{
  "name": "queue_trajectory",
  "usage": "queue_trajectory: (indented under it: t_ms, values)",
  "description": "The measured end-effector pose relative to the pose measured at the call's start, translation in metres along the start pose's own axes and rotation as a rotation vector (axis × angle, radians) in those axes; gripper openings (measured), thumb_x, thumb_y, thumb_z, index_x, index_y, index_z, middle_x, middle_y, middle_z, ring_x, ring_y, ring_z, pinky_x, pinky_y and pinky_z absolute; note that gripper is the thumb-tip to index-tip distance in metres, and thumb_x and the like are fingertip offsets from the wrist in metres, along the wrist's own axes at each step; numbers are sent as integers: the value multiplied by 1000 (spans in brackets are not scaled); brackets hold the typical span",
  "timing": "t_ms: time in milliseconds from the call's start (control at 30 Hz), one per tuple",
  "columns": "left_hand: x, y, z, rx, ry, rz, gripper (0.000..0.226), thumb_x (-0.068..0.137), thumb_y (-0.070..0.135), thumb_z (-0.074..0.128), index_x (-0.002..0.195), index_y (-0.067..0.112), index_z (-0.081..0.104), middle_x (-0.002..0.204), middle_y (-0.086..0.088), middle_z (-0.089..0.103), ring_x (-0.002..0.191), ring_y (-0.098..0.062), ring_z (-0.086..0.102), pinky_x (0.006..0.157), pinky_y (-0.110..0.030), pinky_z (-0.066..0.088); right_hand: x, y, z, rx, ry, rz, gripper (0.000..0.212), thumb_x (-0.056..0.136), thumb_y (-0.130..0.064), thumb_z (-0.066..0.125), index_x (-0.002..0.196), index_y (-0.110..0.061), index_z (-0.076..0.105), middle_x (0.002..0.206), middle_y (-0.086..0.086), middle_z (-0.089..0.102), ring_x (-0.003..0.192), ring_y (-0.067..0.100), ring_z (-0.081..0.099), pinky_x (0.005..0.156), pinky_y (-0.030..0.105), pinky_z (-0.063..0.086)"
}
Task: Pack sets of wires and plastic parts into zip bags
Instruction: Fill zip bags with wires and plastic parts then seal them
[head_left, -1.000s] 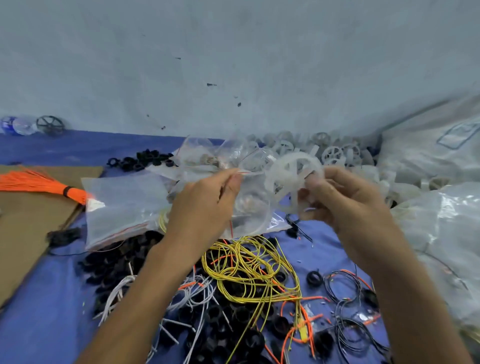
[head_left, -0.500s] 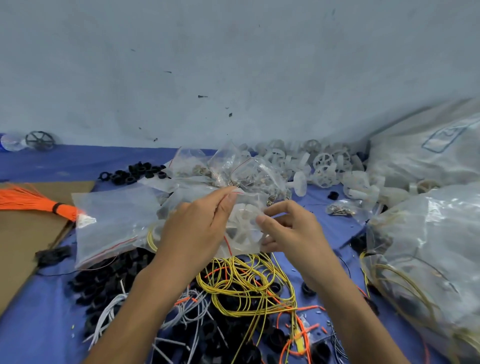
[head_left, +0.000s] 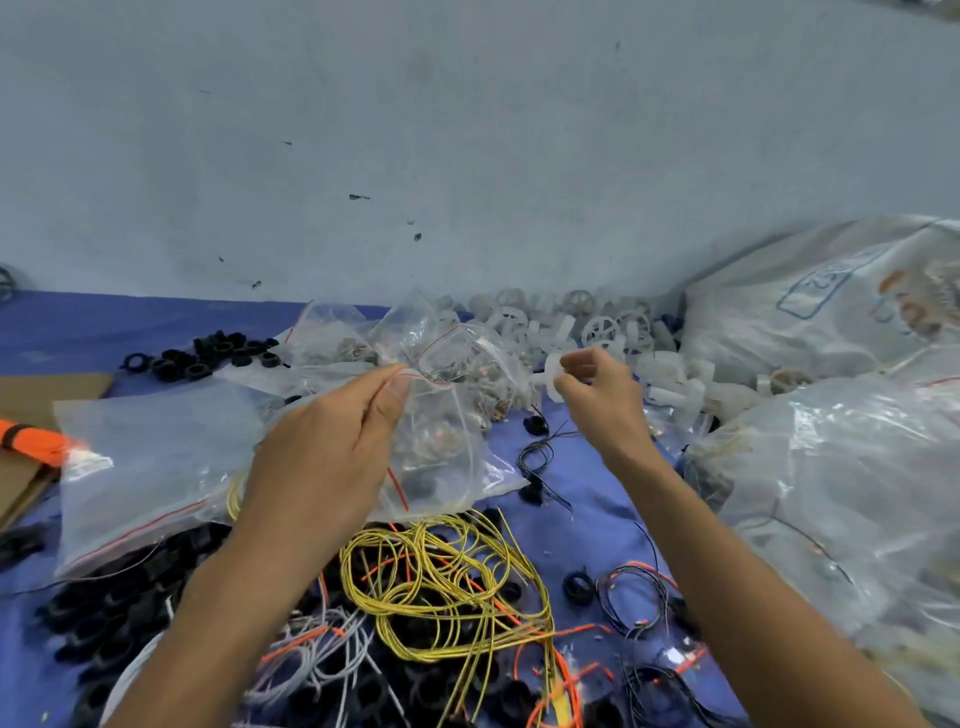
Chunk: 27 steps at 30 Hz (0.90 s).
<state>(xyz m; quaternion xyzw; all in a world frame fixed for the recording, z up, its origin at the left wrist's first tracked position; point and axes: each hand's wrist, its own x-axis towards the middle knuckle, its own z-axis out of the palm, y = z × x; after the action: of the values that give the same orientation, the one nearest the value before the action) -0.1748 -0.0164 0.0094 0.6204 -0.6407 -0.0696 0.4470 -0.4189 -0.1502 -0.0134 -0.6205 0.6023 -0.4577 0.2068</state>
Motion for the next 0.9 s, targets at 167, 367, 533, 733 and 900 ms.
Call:
queue_trajectory:
  t_ms: [167,367,533,733,900]
  values:
    - [0,-3,-4,-10,-3,-5,55,95,64,27,131,40,60,91,34,63,67,-4,54,61,-23,39,73,93,-42,-1151,-156,144,36,90,-19,50,124,-12,59,141,21,42,129,38,38,108,43,33]
    - [1,-4,-1,-13,-17,-5,47,100,58,31,130,38,60,90,11,72,86,-9,64,72,-27,48,88,117,-72,-1164,-211,301,38,92,-7,46,129,0,54,138,27,41,128,40,38,103,40,38]
    - [2,-1,3,-4,-43,14,45,102,55,32,131,36,60,119,12,70,111,-14,63,92,-38,52,85,110,-72,-1104,-265,303,45,92,-12,44,137,-10,48,143,30,31,129,44,35,107,44,39]
    - [2,-4,4,0,-33,42,46,102,56,30,130,36,60,110,12,72,105,-13,64,87,-39,54,82,118,-66,-1132,-300,342,33,91,-16,52,120,-2,56,129,22,49,119,38,46,101,36,41]
    - [3,-9,3,9,-10,26,44,101,59,30,127,40,61,66,29,61,78,-13,62,69,-31,47,80,121,-67,-1119,-210,232,25,88,-13,54,110,-4,60,123,27,52,109,40,52,94,37,47]
